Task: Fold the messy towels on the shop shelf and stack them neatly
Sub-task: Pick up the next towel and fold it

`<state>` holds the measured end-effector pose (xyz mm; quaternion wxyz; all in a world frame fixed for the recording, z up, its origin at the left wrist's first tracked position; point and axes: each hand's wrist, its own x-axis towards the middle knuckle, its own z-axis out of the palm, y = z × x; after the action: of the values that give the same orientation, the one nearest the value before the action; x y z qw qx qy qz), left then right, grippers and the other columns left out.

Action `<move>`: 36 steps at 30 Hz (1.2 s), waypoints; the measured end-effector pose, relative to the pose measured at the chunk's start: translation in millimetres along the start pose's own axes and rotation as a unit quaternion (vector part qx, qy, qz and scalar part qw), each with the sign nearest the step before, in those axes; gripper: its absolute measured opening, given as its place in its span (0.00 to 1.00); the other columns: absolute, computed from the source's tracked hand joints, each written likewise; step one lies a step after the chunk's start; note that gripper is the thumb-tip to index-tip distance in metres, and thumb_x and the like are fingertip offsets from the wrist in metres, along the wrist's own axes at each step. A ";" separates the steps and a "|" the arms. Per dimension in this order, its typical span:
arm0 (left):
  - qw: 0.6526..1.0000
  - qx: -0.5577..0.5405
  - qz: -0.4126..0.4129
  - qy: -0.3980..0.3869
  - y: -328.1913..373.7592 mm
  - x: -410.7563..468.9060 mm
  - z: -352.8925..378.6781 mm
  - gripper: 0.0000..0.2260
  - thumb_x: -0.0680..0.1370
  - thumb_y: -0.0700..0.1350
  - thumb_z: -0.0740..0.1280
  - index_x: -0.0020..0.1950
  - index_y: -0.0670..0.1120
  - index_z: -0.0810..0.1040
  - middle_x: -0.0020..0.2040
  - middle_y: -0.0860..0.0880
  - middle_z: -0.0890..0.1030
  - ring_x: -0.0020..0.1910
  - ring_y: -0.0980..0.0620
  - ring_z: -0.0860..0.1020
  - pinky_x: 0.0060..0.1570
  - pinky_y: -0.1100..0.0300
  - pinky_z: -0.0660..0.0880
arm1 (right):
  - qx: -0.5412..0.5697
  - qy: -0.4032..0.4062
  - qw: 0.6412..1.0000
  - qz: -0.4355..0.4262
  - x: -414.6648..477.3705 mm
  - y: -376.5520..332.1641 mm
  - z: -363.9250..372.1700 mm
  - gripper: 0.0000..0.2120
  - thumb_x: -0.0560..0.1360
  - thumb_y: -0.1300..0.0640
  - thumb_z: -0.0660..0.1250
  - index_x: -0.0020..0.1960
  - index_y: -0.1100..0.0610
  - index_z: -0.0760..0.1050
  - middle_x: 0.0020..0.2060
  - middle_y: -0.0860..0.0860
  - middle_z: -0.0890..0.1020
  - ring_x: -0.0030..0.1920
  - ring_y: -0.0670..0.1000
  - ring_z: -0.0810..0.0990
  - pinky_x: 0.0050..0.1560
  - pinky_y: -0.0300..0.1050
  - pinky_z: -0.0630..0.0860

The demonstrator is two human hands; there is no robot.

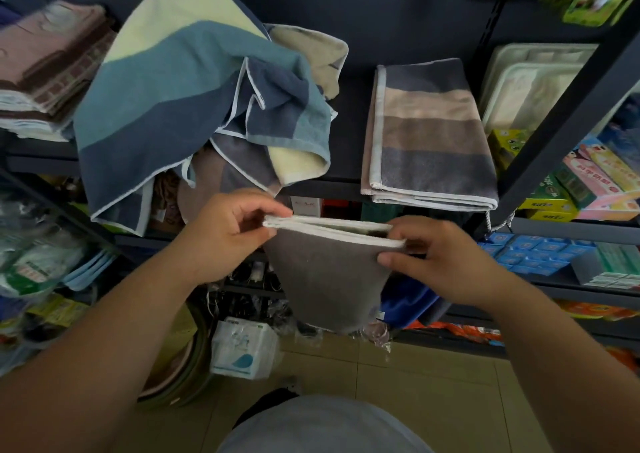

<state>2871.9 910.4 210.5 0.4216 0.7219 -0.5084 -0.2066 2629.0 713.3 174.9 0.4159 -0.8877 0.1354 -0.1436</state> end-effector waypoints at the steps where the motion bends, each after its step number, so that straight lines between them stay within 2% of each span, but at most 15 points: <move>1: 1.000 -0.009 -0.022 -0.009 -5.3 -1.7 1.6 0.19 0.76 0.29 0.70 0.55 0.54 0.83 0.52 0.53 0.84 0.51 0.57 0.82 0.54 0.62 0.80 | -0.002 -0.008 1.000 -0.002 1.9 -8.1 -6.8 0.13 0.75 0.43 0.68 0.43 0.53 0.78 0.39 0.50 0.79 0.41 0.52 0.79 0.44 0.52 0.76; 4: 0.998 -0.042 -0.049 -0.023 -10.8 -4.3 10.5 0.24 0.75 0.26 0.68 0.58 0.55 0.81 0.51 0.52 0.83 0.47 0.58 0.82 0.46 0.69 0.77 | -0.040 0.001 0.999 -0.037 9.2 -26.1 -15.9 0.08 0.76 0.46 0.69 0.46 0.50 0.78 0.36 0.49 0.79 0.37 0.51 0.79 0.40 0.53 0.76; 7: 0.995 -0.034 -0.077 -0.061 -9.6 1.4 10.1 0.31 0.72 0.25 0.67 0.63 0.58 0.78 0.45 0.46 0.79 0.41 0.54 0.78 0.41 0.65 0.75 | 0.011 0.039 0.998 -0.039 11.5 -30.3 -12.6 0.05 0.76 0.54 0.73 0.45 0.51 0.76 0.33 0.46 0.77 0.33 0.47 0.76 0.36 0.46 0.75; 10: 0.979 0.058 -0.098 -0.169 0.2 13.4 8.3 0.35 0.70 0.33 0.68 0.69 0.64 0.72 0.51 0.57 0.78 0.47 0.60 0.79 0.43 0.66 0.74 | 0.063 0.046 0.997 -0.025 10.7 -28.9 -4.0 0.08 0.76 0.60 0.72 0.47 0.52 0.73 0.36 0.43 0.75 0.35 0.44 0.72 0.37 0.40 0.72; 12: 0.968 0.103 -0.074 -0.216 14.1 21.3 12.7 0.32 0.69 0.40 0.70 0.69 0.64 0.73 0.57 0.62 0.78 0.54 0.63 0.79 0.48 0.67 0.75 | 0.094 0.042 0.995 -0.014 9.9 -30.2 -0.5 0.09 0.77 0.62 0.71 0.50 0.52 0.72 0.38 0.43 0.77 0.38 0.44 0.74 0.39 0.40 0.73; 14: 0.966 0.103 -0.047 -0.234 25.8 27.9 20.8 0.21 0.72 0.45 0.74 0.63 0.59 0.79 0.53 0.62 0.82 0.51 0.64 0.80 0.48 0.67 0.77 | 0.128 0.035 0.991 -0.008 8.1 -32.7 -0.6 0.11 0.78 0.62 0.70 0.55 0.52 0.72 0.41 0.46 0.81 0.41 0.45 0.79 0.43 0.42 0.76; 16: 0.965 0.123 -0.024 -0.230 35.4 33.1 28.5 0.06 0.74 0.51 0.75 0.51 0.56 0.83 0.44 0.58 0.83 0.43 0.60 0.81 0.43 0.61 0.77 | 0.149 0.039 0.988 -0.004 5.4 -32.8 -0.9 0.17 0.79 0.62 0.69 0.64 0.49 0.69 0.44 0.51 0.84 0.44 0.54 0.83 0.47 0.54 0.81; 18: 0.968 0.128 -0.009 -0.215 42.7 37.0 32.9 0.03 0.76 0.52 0.74 0.43 0.56 0.81 0.39 0.55 0.82 0.39 0.56 0.80 0.41 0.57 0.75 | 0.188 0.070 0.980 0.004 0.9 -32.4 -1.1 0.24 0.79 0.61 0.69 0.70 0.45 0.66 0.42 0.55 0.83 0.43 0.63 0.81 0.47 0.63 0.80; 20: 0.972 0.118 0.013 -0.202 50.3 39.7 34.6 0.07 0.77 0.50 0.72 0.40 0.59 0.79 0.38 0.55 0.81 0.37 0.58 0.78 0.38 0.61 0.72 | 0.266 0.101 0.958 0.020 -5.7 -27.0 -0.6 0.30 0.75 0.60 0.72 0.72 0.46 0.66 0.48 0.54 0.85 0.49 0.58 0.84 0.51 0.56 0.82; 22: 0.971 0.125 0.035 -0.200 59.9 42.8 33.3 0.08 0.78 0.49 0.72 0.40 0.59 0.78 0.37 0.55 0.80 0.36 0.59 0.77 0.36 0.63 0.70 | 0.246 0.104 0.962 0.057 -13.3 -14.9 5.2 0.33 0.69 0.58 0.77 0.71 0.50 0.70 0.57 0.46 0.84 0.59 0.47 0.82 0.57 0.44 0.80; 25: 0.963 0.154 0.043 -0.215 70.5 53.6 26.2 0.04 0.78 0.49 0.71 0.43 0.53 0.80 0.37 0.51 0.79 0.37 0.52 0.77 0.39 0.54 0.74 | 0.190 0.057 0.967 0.162 -24.3 13.1 24.7 0.23 0.67 0.55 0.81 0.60 0.52 0.81 0.54 0.45 0.85 0.57 0.44 0.83 0.59 0.53 0.81; 28: 0.954 0.190 0.051 -0.225 84.8 66.3 17.0 0.04 0.77 0.49 0.72 0.44 0.50 0.81 0.38 0.49 0.80 0.40 0.49 0.78 0.44 0.50 0.74 | 0.176 0.032 0.964 0.198 -36.9 30.7 38.0 0.14 0.71 0.54 0.79 0.55 0.52 0.82 0.51 0.48 0.86 0.54 0.44 0.84 0.58 0.56 0.80; 33: 0.969 0.174 0.061 -0.164 113.5 86.5 1.8 0.03 0.76 0.48 0.73 0.44 0.55 0.82 0.39 0.48 0.82 0.40 0.48 0.80 0.41 0.56 0.74 | 0.283 0.052 0.938 0.194 -53.1 29.0 26.2 0.18 0.76 0.57 0.74 0.63 0.47 0.77 0.58 0.44 0.83 0.60 0.45 0.81 0.61 0.50 0.79; 34: 0.973 0.166 0.063 -0.146 117.0 93.6 0.6 0.01 0.77 0.48 0.73 0.45 0.53 0.83 0.40 0.46 0.83 0.40 0.48 0.80 0.42 0.54 0.75 | 0.295 0.062 0.933 0.196 -55.8 29.5 21.0 0.20 0.75 0.57 0.74 0.64 0.46 0.75 0.59 0.43 0.83 0.60 0.45 0.81 0.60 0.49 0.79; 36: 0.980 0.147 0.061 -0.116 121.4 110.8 -0.5 0.06 0.77 0.48 0.73 0.48 0.45 0.83 0.42 0.43 0.83 0.39 0.49 0.78 0.41 0.52 0.74 | 0.294 0.066 0.931 0.204 -61.9 31.5 10.6 0.22 0.74 0.57 0.76 0.64 0.45 0.75 0.58 0.42 0.83 0.59 0.44 0.82 0.58 0.45 0.80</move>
<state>2848.3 794.5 324.6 0.2605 0.7145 -0.6222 -0.1857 2572.0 723.6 135.2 0.6690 -0.6675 0.2919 -0.1473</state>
